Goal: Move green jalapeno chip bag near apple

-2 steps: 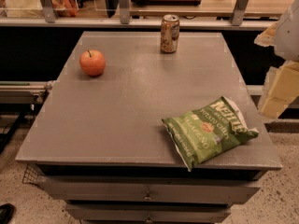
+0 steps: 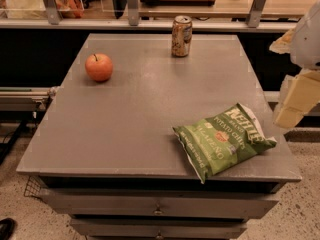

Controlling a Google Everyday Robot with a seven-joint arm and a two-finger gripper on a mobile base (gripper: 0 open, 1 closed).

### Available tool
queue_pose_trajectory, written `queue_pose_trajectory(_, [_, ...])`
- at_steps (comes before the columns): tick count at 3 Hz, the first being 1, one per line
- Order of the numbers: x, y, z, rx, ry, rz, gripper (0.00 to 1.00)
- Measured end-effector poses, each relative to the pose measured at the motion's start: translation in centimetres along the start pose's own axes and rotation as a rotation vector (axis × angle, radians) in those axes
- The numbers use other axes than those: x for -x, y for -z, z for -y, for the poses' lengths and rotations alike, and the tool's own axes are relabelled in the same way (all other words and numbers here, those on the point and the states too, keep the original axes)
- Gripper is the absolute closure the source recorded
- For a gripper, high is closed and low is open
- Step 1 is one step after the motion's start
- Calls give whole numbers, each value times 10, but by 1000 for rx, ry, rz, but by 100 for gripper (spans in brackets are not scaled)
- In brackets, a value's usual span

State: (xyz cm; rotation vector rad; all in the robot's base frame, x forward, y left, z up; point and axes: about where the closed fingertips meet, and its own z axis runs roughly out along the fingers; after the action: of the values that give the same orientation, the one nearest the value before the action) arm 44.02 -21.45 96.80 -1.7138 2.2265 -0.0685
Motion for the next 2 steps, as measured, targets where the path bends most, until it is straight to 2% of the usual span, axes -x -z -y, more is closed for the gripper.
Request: queue_pose_trajectory(2, [-17, -68, -18, 97, -97, 41, 0])
